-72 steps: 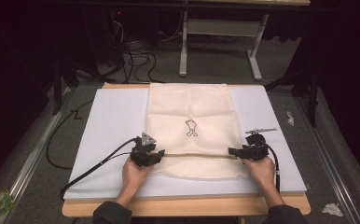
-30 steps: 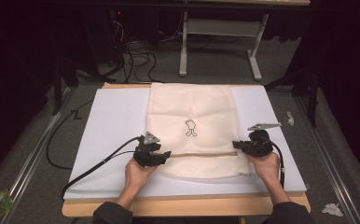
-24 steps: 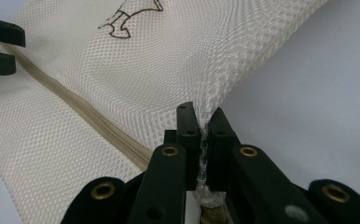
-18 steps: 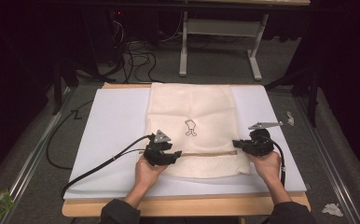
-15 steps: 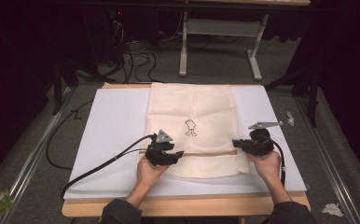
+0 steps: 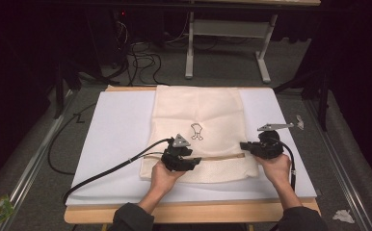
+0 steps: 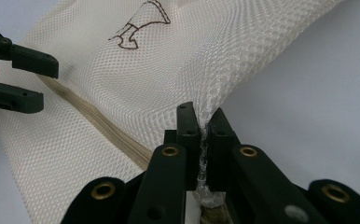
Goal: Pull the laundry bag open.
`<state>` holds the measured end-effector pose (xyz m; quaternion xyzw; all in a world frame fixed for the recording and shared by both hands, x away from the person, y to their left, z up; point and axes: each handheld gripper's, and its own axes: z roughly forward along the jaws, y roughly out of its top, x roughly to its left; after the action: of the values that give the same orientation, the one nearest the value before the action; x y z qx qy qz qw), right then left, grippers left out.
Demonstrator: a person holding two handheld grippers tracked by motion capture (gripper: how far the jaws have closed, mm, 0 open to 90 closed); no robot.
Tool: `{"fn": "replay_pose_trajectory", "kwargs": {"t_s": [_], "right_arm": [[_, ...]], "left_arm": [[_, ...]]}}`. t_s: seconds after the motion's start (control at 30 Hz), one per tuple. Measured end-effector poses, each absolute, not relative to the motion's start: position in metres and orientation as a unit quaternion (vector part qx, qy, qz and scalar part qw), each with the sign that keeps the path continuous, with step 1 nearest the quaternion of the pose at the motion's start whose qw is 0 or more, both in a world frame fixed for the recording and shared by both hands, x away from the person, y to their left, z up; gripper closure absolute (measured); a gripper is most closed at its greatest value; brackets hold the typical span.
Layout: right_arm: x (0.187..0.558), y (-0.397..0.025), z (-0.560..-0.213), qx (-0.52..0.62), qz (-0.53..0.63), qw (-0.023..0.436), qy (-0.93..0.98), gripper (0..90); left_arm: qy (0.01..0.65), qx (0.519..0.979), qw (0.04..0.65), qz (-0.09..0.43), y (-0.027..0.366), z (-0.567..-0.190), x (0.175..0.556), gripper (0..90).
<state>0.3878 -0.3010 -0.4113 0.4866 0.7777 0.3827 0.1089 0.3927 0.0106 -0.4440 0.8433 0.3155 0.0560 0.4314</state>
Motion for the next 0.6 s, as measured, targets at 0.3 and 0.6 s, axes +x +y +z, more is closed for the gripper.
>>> {"fn": "replay_pose_trajectory", "kwargs": {"t_s": [0.3, 0.6], "right_arm": [[0.388, -0.301, -0.409, 0.485, 0.387, 0.106, 0.777, 88.2], [0.39, -0.296, -0.403, 0.479, 0.39, 0.106, 0.779, 88.2]], "left_arm": [[0.297, 0.852, 0.428, 0.059, -0.011, -0.44, 0.39, 52.1], [0.288, 0.848, 0.442, 0.045, -0.02, -0.438, 0.389, 52.6]]}}
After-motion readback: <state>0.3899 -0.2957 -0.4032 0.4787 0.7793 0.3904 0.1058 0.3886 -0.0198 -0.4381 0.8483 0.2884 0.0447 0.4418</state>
